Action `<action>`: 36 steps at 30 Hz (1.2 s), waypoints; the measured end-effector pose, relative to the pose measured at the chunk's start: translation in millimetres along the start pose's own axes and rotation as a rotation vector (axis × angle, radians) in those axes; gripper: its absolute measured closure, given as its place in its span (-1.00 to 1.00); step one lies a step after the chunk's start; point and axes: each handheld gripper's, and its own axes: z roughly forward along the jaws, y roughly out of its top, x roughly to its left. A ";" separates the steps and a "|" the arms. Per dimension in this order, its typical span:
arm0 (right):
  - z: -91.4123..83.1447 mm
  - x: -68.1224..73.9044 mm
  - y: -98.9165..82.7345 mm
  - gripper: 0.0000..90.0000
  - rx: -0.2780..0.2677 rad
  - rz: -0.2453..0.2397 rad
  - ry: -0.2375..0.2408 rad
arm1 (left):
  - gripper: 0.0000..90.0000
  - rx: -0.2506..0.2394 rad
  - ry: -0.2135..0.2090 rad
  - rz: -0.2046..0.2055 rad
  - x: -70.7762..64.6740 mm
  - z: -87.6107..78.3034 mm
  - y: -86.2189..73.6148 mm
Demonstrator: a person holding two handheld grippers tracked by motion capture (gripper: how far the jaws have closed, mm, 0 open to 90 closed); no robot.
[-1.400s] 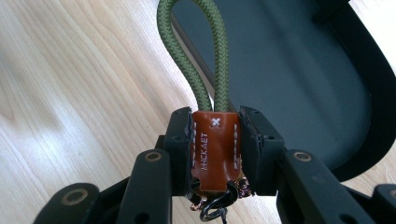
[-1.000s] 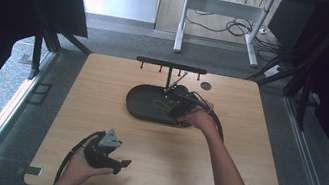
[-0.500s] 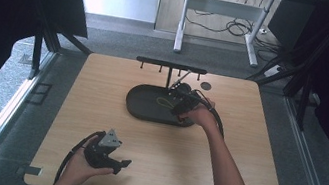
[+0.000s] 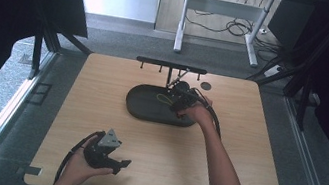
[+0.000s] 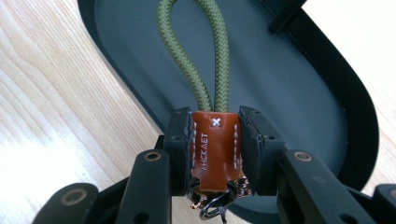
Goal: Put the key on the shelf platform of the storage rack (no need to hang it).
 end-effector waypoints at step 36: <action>-9.3 11.4 -16.8 0.22 -0.046 -0.036 -0.005 | -0.40 0.002 0.002 -0.007 0.4 1.3 1.1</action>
